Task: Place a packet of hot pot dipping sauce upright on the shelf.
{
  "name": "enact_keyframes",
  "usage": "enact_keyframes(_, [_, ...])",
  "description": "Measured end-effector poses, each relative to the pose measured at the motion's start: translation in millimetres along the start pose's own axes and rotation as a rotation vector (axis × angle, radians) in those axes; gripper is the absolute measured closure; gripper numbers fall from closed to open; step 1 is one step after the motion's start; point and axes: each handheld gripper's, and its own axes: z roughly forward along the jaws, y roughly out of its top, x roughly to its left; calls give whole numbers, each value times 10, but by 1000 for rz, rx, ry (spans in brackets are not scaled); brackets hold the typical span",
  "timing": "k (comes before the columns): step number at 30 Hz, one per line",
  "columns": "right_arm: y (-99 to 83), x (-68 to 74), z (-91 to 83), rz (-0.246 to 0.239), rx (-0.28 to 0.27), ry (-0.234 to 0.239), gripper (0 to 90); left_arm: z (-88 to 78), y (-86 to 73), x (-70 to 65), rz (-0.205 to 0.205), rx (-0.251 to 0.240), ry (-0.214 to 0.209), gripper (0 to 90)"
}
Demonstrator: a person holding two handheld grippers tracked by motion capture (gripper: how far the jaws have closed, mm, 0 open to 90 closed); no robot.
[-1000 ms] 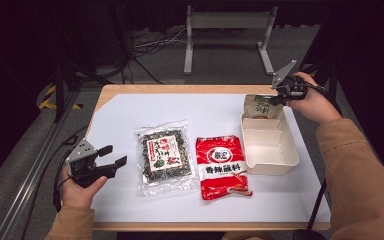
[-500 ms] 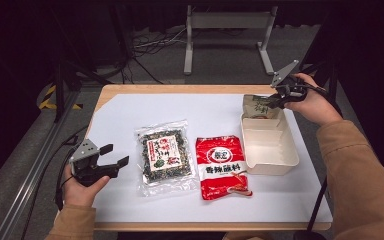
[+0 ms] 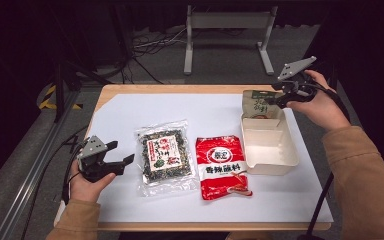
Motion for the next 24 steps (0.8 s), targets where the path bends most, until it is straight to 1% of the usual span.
enact_keyframes(1, [11,22,-21,-1,-8,-9,413,14,5,11,-15,15,-11,238])
enact_keyframes(2, [11,22,-21,-1,-8,-9,413,14,5,11,-15,15,-11,220])
enact_keyframes(3, [40,98,-92,-5,-40,-35,410,33,8,19,-21,17,-15,221])
enact_keyframes(5, [60,169,-151,6,-80,-53,394,36,9,14,-21,20,-21,262])
enact_keyframes(6, [60,169,-151,6,-80,-53,394,42,11,5,-17,16,-23,262])
enact_keyframes(8, [76,271,-216,22,-128,-73,369,45,19,-5,-7,12,-15,276])
enact_keyframes(9, [77,365,-257,27,-155,-77,367,42,21,-10,-15,2,-10,274])
enact_keyframes(10, [72,423,-279,35,-176,-74,369,38,20,-10,-21,2,-4,273])
enact_keyframes(11, [61,477,-297,40,-201,-66,368,29,21,0,-15,0,2,273])
enact_keyframes(12, [49,539,-311,58,-222,-53,368,29,21,0,-15,0,2,274])
enact_keyframes(13, [49,539,-311,58,-222,-53,368,24,18,1,-26,-9,1,274])
enact_keyframes(14, [16,664,-322,103,-263,-28,372,15,17,8,-25,-14,8,286])
enact_keyframes(15, [3,704,-318,121,-267,-19,372,5,15,14,-34,-23,17,286])
enact_keyframes(16, [-13,757,-314,135,-269,-15,373,5,15,14,-34,-23,17,287])
enact_keyframes(18, [-38,854,-305,145,-278,-11,377,-9,15,17,-43,-38,20,291])
enact_keyframes(19, [-51,922,-307,152,-287,-2,376,-15,16,23,-49,-44,18,289])
enact_keyframes(22, [-82,1067,-328,191,-319,18,370,-38,17,40,-71,-61,23,270])
enact_keyframes(23, [-82,1067,-328,191,-319,18,370,-38,17,40,-71,-61,23,270])
enact_keyframes(24, [-109,1145,-338,214,-337,33,362,-49,15,45,-74,-66,27,272])
